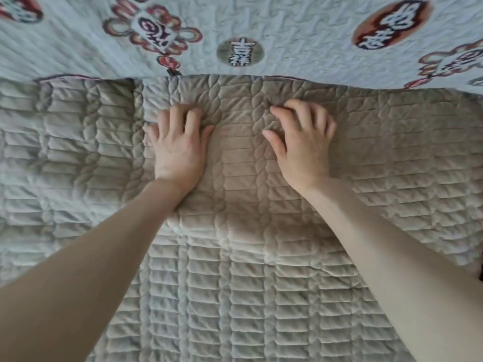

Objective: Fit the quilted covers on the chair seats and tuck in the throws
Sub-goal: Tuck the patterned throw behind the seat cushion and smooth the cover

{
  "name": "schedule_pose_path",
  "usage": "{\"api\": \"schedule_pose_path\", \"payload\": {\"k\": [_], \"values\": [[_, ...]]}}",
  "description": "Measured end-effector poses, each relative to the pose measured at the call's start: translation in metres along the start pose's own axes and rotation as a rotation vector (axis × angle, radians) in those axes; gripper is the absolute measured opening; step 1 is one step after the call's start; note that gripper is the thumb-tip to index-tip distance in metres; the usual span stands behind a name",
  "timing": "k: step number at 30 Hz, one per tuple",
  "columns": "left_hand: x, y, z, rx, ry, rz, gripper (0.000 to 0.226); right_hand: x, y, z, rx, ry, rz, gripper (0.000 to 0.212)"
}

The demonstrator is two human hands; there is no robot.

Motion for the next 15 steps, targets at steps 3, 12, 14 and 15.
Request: {"api": "schedule_pose_path", "payload": {"k": [3,12,14,15], "values": [[0.005,-0.002,-0.005,-0.038,-0.050,-0.079,0.017,0.004,0.007,-0.003,0.006,-0.084,-0.020,0.014],[0.048,-0.014,0.002,-0.113,-0.161,-0.082,0.015,0.028,0.000,0.011,0.016,-0.165,-0.114,0.014],[0.055,-0.017,-0.008,-0.092,-0.156,-0.083,0.016,0.038,0.000,0.011,-0.028,-0.158,-0.072,0.013],[0.051,-0.016,-0.010,-0.091,-0.153,-0.068,0.015,0.036,0.002,0.009,-0.034,-0.139,-0.051,0.013]]}}
Point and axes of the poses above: each hand's wrist, its own x-axis towards the middle knuckle, its own z-axis out of the back of the hand, y = z × x, the point moved 10 cm from there along x, towards the middle knuckle, and after that the axes turned 12 degrees about -y, right-handed, at the moved point
